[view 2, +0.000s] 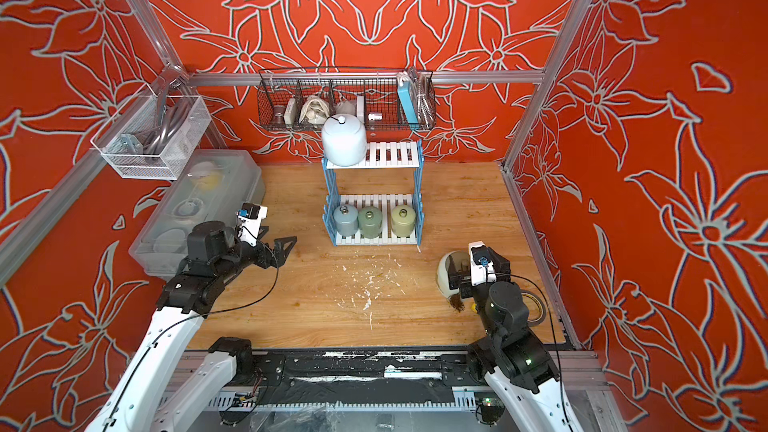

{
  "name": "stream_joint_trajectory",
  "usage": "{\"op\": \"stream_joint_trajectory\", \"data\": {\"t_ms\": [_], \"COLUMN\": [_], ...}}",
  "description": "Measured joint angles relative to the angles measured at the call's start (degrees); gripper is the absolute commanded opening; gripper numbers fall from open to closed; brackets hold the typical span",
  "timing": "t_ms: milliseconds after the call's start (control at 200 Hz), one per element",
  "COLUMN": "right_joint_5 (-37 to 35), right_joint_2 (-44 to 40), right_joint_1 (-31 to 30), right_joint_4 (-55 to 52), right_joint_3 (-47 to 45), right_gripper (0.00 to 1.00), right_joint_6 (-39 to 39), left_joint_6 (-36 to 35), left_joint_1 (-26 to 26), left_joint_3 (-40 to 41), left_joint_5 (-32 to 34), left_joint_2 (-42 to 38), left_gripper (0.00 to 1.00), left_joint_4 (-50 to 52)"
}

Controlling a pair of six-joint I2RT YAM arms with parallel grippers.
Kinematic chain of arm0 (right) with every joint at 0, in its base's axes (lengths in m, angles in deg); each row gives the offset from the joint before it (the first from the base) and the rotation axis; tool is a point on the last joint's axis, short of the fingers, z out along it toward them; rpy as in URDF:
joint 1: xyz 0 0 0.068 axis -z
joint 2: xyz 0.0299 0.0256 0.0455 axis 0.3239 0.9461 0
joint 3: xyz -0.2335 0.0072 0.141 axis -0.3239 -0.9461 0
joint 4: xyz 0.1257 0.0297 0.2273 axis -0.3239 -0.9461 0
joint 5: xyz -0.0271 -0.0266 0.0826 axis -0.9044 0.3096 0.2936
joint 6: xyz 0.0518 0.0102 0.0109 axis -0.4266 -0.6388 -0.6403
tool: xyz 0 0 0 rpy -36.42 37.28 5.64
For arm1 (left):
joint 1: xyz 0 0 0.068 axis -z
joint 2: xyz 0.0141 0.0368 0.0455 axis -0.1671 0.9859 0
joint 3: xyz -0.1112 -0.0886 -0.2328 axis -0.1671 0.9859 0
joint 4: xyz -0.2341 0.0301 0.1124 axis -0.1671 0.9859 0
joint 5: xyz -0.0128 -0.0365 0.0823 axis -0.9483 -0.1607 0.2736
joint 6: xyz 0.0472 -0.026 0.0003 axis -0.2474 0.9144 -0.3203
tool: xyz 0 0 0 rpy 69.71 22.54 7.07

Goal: Remove the tea canisters from the shelf
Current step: Pick up the tea canister from the shelf.

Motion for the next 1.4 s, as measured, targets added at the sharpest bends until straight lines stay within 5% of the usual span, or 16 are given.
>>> {"op": "stream_joint_trajectory", "data": {"t_ms": [1401], "right_joint_5": [1.31], "right_joint_2": [-2.95], "right_joint_1": [0.0], "right_joint_4": [2.08], "right_joint_3": [-1.25], "right_gripper": [0.99], "right_joint_6": [1.73], "left_joint_6": [-7.63], "left_joint_1": [12.17], "left_joint_3": [-79.12], "left_joint_5": [2.16], "left_joint_2": [53.05], "left_gripper": [0.99], "left_joint_4": [16.87]}}
